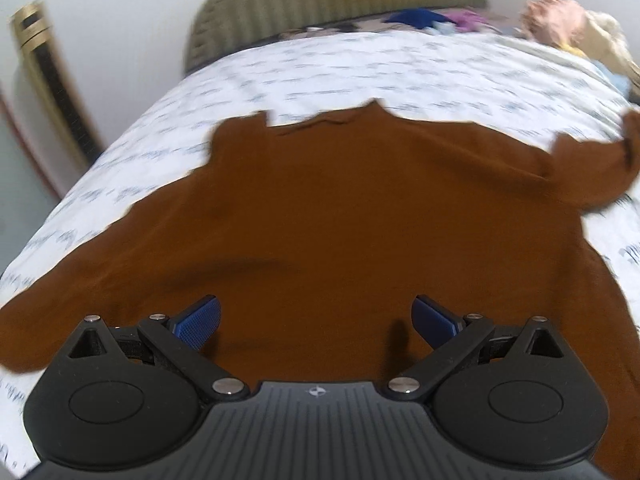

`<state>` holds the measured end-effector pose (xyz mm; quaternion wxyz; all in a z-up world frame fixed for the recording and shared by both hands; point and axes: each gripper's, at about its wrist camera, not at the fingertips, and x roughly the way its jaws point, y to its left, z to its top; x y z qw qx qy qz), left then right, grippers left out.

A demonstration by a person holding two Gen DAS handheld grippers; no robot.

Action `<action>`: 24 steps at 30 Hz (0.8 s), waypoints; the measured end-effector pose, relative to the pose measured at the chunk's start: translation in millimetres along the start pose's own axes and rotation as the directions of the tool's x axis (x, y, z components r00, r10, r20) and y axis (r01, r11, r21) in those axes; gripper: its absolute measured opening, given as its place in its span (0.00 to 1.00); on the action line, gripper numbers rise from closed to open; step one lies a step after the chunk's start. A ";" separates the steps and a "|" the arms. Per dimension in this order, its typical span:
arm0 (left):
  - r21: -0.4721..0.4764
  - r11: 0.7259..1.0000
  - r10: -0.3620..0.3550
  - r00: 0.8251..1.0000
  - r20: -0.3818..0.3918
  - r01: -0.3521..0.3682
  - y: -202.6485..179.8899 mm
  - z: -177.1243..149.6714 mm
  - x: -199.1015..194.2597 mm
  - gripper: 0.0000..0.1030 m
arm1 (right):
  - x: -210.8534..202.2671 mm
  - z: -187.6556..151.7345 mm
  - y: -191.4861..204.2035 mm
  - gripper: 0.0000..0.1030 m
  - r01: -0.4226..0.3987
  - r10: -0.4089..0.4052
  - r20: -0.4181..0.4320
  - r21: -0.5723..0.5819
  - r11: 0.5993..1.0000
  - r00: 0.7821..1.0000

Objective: Fold small clothes
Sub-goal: 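Grasp the brown sweater's sleeve cuff with the right gripper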

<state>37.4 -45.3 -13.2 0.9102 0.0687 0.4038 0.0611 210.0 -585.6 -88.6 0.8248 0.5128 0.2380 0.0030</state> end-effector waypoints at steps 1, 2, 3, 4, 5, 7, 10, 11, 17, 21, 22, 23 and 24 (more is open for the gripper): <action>-0.024 1.000 0.007 1.000 0.003 -0.007 9.3 -0.7 -2.3 0.99 | -5.8 -0.1 -4.0 0.59 0.009 -0.009 0.025 -0.003 1.000 1.000; -0.042 0.999 0.009 1.000 0.010 -0.009 15.5 -1.9 -4.1 0.99 | -11.9 0.7 -8.1 0.59 0.011 -0.011 0.052 0.004 1.000 0.999; -0.060 0.998 0.014 1.000 0.021 -0.013 22.1 -3.8 -5.7 0.99 | -14.3 3.5 -14.3 0.58 0.001 -0.002 0.068 0.020 1.000 0.998; -0.066 0.998 0.021 0.999 0.024 -0.019 25.3 -4.3 -6.0 0.99 | -14.9 6.6 -21.0 0.54 -0.009 0.006 0.075 0.043 0.999 0.997; -0.064 0.998 0.029 0.999 0.022 -0.028 27.7 -5.7 -5.2 0.99 | -15.3 8.8 -28.5 0.49 -0.017 0.012 0.078 0.069 0.997 0.997; -0.052 0.998 0.045 0.999 0.009 -0.045 27.1 -7.2 -0.7 0.99 | -11.5 12.9 -38.5 0.44 -0.039 0.029 0.085 0.125 0.991 0.996; -0.042 0.998 0.037 0.999 -0.011 -0.038 22.1 -7.6 5.4 0.99 | 1.4 13.6 -44.0 0.22 -0.038 0.026 0.091 0.136 0.990 0.996; -0.040 0.999 0.036 0.999 -0.018 -0.036 20.0 -6.4 7.1 0.99 | 5.6 12.6 -46.2 0.09 -0.029 0.016 0.094 0.142 0.989 0.995; -0.066 0.998 0.004 1.000 -0.012 -0.005 15.6 2.7 7.3 0.99 | 6.0 9.4 -37.8 0.08 -0.043 0.032 0.113 0.102 0.994 0.993; -0.060 0.994 -0.091 0.996 -0.004 0.090 -4.9 19.3 5.1 0.99 | -13.3 6.8 -14.3 0.08 -0.090 0.087 0.126 0.023 0.996 0.988; -0.046 0.989 -0.143 0.990 0.011 0.144 -16.4 23.4 2.7 0.99 | -18.5 6.0 -5.5 0.08 -0.102 0.101 0.130 0.000 0.995 0.986; -0.026 0.983 -0.182 0.983 0.019 0.183 -29.1 27.1 1.7 0.99 | -24.1 5.2 4.4 0.08 -0.109 0.112 0.137 -0.025 0.994 0.984; -0.005 0.977 -0.211 0.977 0.020 0.211 -43.0 30.9 0.4 0.99 | -31.1 5.6 14.2 0.08 -0.119 0.125 0.140 -0.051 0.992 0.982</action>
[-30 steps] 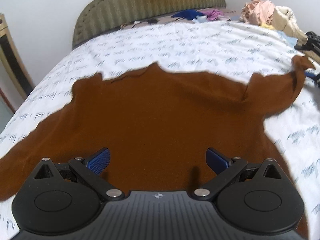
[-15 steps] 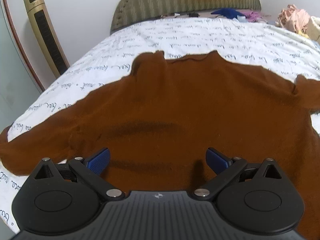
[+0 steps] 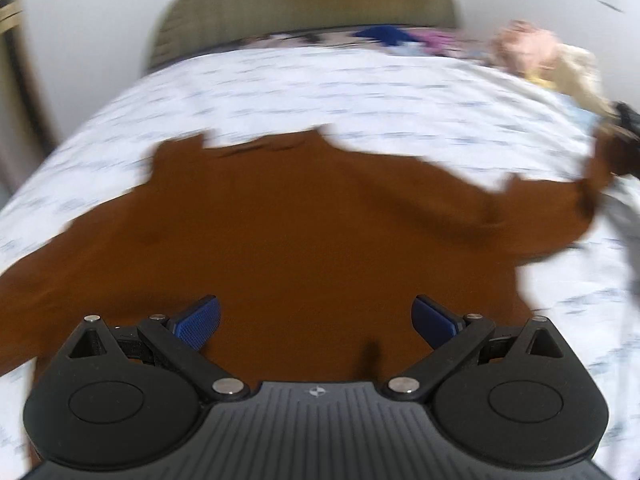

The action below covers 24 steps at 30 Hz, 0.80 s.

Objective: Fold small clothes
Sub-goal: 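Grasp the brown sweater's sleeve cuff with the right gripper, then lift the held sleeve and fold it across the sweater body with the right gripper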

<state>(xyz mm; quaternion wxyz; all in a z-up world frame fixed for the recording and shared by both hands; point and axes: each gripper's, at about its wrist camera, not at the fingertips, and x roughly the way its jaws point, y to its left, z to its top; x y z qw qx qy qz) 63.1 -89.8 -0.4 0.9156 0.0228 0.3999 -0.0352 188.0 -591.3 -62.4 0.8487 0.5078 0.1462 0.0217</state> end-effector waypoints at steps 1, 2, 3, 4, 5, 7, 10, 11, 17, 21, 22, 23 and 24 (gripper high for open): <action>0.031 0.999 -0.044 0.999 0.007 0.043 -18.5 3.9 2.5 0.99 | -4.2 2.8 10.1 0.08 -0.010 0.010 0.005 -0.018 1.000 1.000; 0.056 0.995 -0.080 0.997 0.016 0.079 -33.5 6.7 5.6 0.99 | -8.6 4.4 21.1 0.08 -0.025 0.025 0.009 -0.035 0.999 1.000; 0.080 0.991 -0.110 0.994 0.021 0.108 -51.5 9.5 10.0 0.99 | -14.7 7.1 31.1 0.08 -0.038 0.039 0.013 -0.056 0.998 0.999; 0.106 0.986 -0.128 0.992 0.018 0.125 -71.8 12.6 15.7 0.99 | -21.0 8.9 40.4 0.08 -0.044 0.045 0.018 -0.081 0.996 0.999; 0.129 0.982 -0.141 0.990 0.023 0.137 -88.9 14.2 20.7 0.99 | -24.6 10.5 50.0 0.08 -0.049 0.052 0.021 -0.103 0.993 0.998; 0.169 0.976 -0.146 0.989 0.028 0.139 -120.7 18.0 33.5 0.99 | -37.0 12.1 60.6 0.08 -0.064 0.067 0.022 -0.130 0.989 0.997; 0.219 0.970 -0.108 0.994 0.002 0.105 -162.2 24.6 60.5 0.99 | -51.2 10.1 68.2 0.08 -0.083 0.086 0.018 -0.144 0.986 0.996; 0.228 0.969 -0.091 0.996 -0.007 0.091 -172.9 26.5 69.6 0.99 | -54.7 10.7 70.2 0.08 -0.091 0.094 0.017 -0.151 0.984 0.995; 0.136 0.985 -0.092 0.993 -0.073 0.101 -181.9 34.3 102.5 0.99 | -64.4 8.4 75.9 0.08 -0.086 0.084 -0.014 -0.191 0.978 0.996; 0.146 0.982 -0.112 0.992 -0.065 0.120 -172.6 35.7 93.6 0.99 | -75.9 0.6 81.5 0.08 -0.109 0.106 -0.025 -0.226 0.968 0.994; 0.144 0.982 -0.113 0.992 -0.049 0.119 -168.7 36.0 88.3 0.98 | -78.8 -1.1 84.7 0.08 -0.118 0.116 -0.024 -0.237 0.964 0.993; 0.146 0.983 -0.103 0.994 -0.031 0.107 -164.1 36.3 83.1 0.97 | -81.4 -3.1 88.6 0.08 -0.125 0.123 -0.023 -0.247 0.961 0.992; 0.152 0.984 -0.094 0.995 -0.016 0.096 -160.2 37.4 80.3 0.84 | -83.6 -5.1 92.7 0.08 -0.138 0.135 -0.027 -0.251 0.958 0.990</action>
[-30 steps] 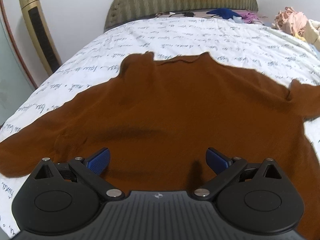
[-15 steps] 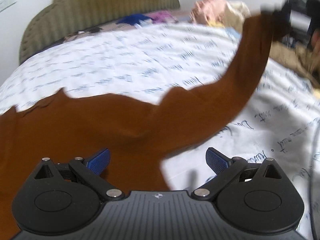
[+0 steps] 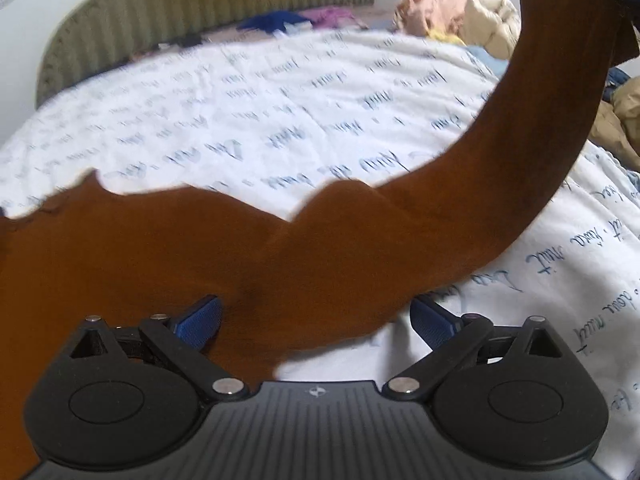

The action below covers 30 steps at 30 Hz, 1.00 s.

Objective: Fold small clothes
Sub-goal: 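Lift the held sleeve and fold it across the sweater body with the right gripper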

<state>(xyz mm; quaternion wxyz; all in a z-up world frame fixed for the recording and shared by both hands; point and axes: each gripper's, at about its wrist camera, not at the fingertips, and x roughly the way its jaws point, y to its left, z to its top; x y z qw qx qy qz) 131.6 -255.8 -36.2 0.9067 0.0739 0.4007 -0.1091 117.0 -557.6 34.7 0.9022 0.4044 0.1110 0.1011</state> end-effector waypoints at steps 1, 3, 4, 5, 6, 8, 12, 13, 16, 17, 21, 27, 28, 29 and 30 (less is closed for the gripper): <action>-0.002 1.000 0.007 1.000 0.001 -0.007 5.5 -0.3 -2.3 0.67 | -1.2 -1.0 5.3 0.08 -0.015 0.015 -0.002 -0.001 1.000 1.000; -0.051 0.999 -0.016 0.999 -0.047 0.014 20.2 0.7 0.0 0.60 | -2.5 -4.6 18.4 0.08 -0.043 0.043 -0.008 -0.011 0.999 0.999; -0.080 0.996 -0.045 0.997 -0.069 0.040 29.4 -0.1 -0.4 0.61 | -2.6 -7.1 26.2 0.08 -0.059 0.059 -0.012 -0.016 0.998 0.998; -0.105 0.993 -0.070 0.994 -0.079 0.061 38.6 -1.6 -3.3 0.61 | -2.8 -10.1 35.0 0.08 -0.077 0.077 -0.019 -0.023 0.997 0.997; -0.122 0.990 -0.075 0.994 -0.074 0.066 48.3 -4.3 -9.3 0.61 | -2.4 -13.5 44.7 0.08 -0.093 0.092 -0.029 -0.037 0.995 0.995; -0.125 0.992 -0.039 0.999 -0.035 0.035 66.7 -11.5 -26.4 0.62 | 0.3 -23.5 64.7 0.08 -0.116 0.112 -0.050 -0.072 0.991 0.992; -0.135 0.988 0.077 0.997 0.026 -0.073 115.0 -28.6 -59.0 0.69 | 11.1 -53.7 111.1 0.08 -0.166 0.150 -0.112 -0.152 0.974 0.982; -0.147 0.984 0.104 0.994 0.029 -0.098 131.7 -33.7 -65.9 0.69 | 15.1 -64.0 123.9 0.08 -0.177 0.155 -0.128 -0.178 0.968 0.980; -0.198 0.962 0.192 0.981 -0.001 -0.188 184.9 -49.5 -79.3 0.69 | 29.7 -100.8 164.0 0.08 -0.193 0.149 -0.182 -0.257 0.947 0.972; -0.216 0.951 0.223 0.975 -0.012 -0.220 204.3 -56.1 -84.4 0.69 | 35.8 -115.5 177.8 0.08 -0.192 0.137 -0.198 -0.291 0.937 0.971; -0.260 0.905 0.339 0.940 -0.036 -0.336 266.9 -81.5 -102.8 0.69 | 69.1 -181.6 227.9 0.08 -0.226 0.115 -0.296 -0.376 0.898 0.948; -0.362 0.854 0.371 0.925 -0.079 -0.374 334.7 -114.0 -114.9 0.69 | 129.8 -315.9 297.9 0.10 -0.239 -0.044 -0.431 -0.579 0.780 0.901; -0.379 0.850 0.363 0.928 -0.082 -0.366 343.0 -118.9 -117.6 0.69 | 139.9 -341.9 307.6 0.14 -0.236 -0.107 -0.452 -0.636 0.734 0.885; -0.391 0.847 0.356 0.930 -0.085 -0.360 349.6 -123.4 -121.0 0.69 | 148.2 -365.3 314.3 0.32 -0.232 -0.163 -0.463 -0.681 0.694 0.871; -0.400 0.845 0.348 0.933 -0.091 -0.355 354.1 -126.0 -120.1 0.69 | 153.6 -384.8 319.2 0.48 -0.234 -0.211 -0.478 -0.711 0.664 0.853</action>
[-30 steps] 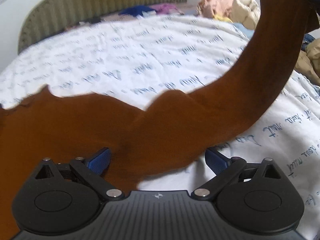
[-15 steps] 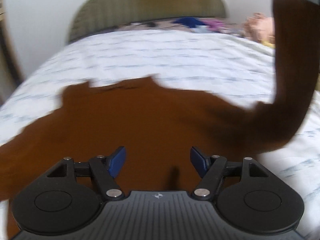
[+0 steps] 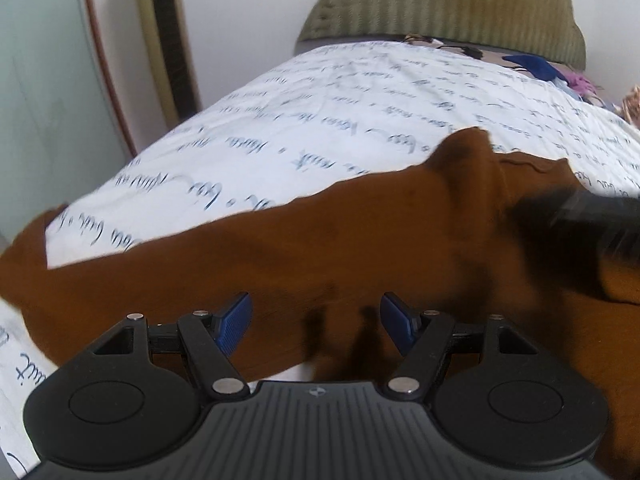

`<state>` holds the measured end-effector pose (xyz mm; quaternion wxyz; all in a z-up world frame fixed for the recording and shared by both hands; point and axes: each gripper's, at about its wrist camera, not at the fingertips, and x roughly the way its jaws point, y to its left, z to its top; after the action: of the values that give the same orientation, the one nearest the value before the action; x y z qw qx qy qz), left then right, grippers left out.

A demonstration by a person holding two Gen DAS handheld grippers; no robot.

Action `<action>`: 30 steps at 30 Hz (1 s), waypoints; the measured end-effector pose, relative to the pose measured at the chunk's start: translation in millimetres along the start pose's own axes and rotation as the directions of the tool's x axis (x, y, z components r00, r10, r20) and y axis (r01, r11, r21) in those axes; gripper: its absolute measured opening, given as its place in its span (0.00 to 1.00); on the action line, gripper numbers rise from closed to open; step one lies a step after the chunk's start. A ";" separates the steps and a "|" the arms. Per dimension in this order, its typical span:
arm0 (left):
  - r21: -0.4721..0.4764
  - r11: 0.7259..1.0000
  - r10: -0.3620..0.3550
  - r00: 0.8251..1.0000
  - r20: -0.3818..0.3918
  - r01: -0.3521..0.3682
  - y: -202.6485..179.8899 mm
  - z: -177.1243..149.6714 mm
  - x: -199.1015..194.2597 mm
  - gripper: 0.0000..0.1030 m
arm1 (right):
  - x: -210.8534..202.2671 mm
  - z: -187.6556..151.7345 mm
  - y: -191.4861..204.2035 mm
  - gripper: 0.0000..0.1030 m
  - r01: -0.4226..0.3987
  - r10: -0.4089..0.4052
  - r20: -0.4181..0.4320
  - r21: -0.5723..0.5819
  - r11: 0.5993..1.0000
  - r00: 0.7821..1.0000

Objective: Fold small clothes
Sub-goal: 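Lift the held sleeve and fold it across the sweater body with the right gripper, then open the right gripper to release the sleeve onto the sweater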

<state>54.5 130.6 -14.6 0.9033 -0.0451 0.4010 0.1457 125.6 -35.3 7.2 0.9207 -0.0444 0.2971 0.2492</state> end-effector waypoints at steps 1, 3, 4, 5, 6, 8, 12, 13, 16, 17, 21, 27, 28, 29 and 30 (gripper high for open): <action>-0.005 1.000 -0.008 1.000 -0.003 0.008 3.5 -1.3 2.0 0.69 | 8.6 -3.8 11.8 0.70 0.017 -0.018 -0.050 -0.017 1.000 0.999; -0.012 1.000 -0.024 1.000 0.004 0.024 8.4 -3.1 4.8 0.69 | 8.1 -9.3 23.2 0.71 0.030 -0.031 -0.082 -0.016 0.999 0.996; -0.013 0.999 -0.030 1.000 0.006 0.030 8.6 -3.2 5.4 0.69 | 0.7 -9.6 25.0 0.68 0.010 -0.011 -0.065 -0.011 1.000 0.998; -0.011 0.999 -0.039 0.999 0.010 0.039 8.0 -3.8 4.5 0.69 | -7.8 -9.3 23.3 0.68 0.000 0.000 -0.054 0.006 1.000 0.999; -0.012 0.998 -0.053 0.998 0.018 0.054 7.0 -3.7 2.2 0.69 | -17.5 -7.5 20.0 0.68 -0.002 0.003 -0.041 0.030 1.000 0.999; -0.015 0.996 -0.088 0.995 0.037 0.088 2.5 -0.6 -1.3 0.69 | -41.1 -8.3 7.6 0.68 -0.017 0.018 -0.011 0.069 0.997 1.000; 0.024 0.989 -0.145 0.987 0.067 0.143 -22.9 12.6 -2.9 0.69 | -77.2 -7.4 -46.1 0.68 0.001 -0.008 0.038 0.188 0.982 0.999; 0.042 0.986 -0.163 0.984 0.068 0.161 -32.0 16.0 -2.8 0.69 | -83.4 -9.1 -60.7 0.69 0.024 -0.037 0.052 0.227 0.974 0.998; 0.102 0.968 -0.236 0.969 0.078 0.228 -65.0 22.7 -7.4 0.69 | -94.4 -16.6 -104.2 0.70 0.076 -0.099 0.049 0.344 0.936 0.994; 0.137 0.958 -0.263 0.961 0.082 0.250 -78.4 23.4 -9.1 0.71 | -96.4 -21.4 -117.1 0.70 0.069 -0.095 0.046 0.393 0.917 0.994; 0.253 0.916 -0.332 0.942 0.049 0.310 -133.7 20.7 -9.5 0.72 | -88.3 -49.3 -159.2 0.69 -0.062 0.034 0.058 0.598 0.799 0.998; 0.313 0.891 -0.363 0.930 0.054 0.330 -203.0 21.8 0.0 0.72 | -75.3 -72.5 -186.8 0.69 -0.080 0.007 0.109 0.680 0.729 0.994; 0.324 0.888 -0.361 0.931 0.054 0.326 -212.9 22.2 1.9 0.72 | -74.7 -75.3 -190.8 0.69 -0.064 -0.009 0.104 0.680 0.730 0.995; 0.334 0.886 -0.357 0.933 0.050 0.321 -224.3 22.5 6.6 0.72 | -72.4 -76.9 -194.7 0.69 -0.051 -0.021 0.097 0.685 0.726 0.995; 0.335 0.890 -0.344 0.938 0.045 0.310 -233.1 22.7 13.1 0.72 | -70.6 -80.3 -199.7 0.69 -0.042 -0.029 0.091 0.692 0.721 0.995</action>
<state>148.7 -84.2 -17.2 0.9294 0.0441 0.3588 -0.0740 130.9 -258.4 -31.7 0.8828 0.3156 0.3247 0.1252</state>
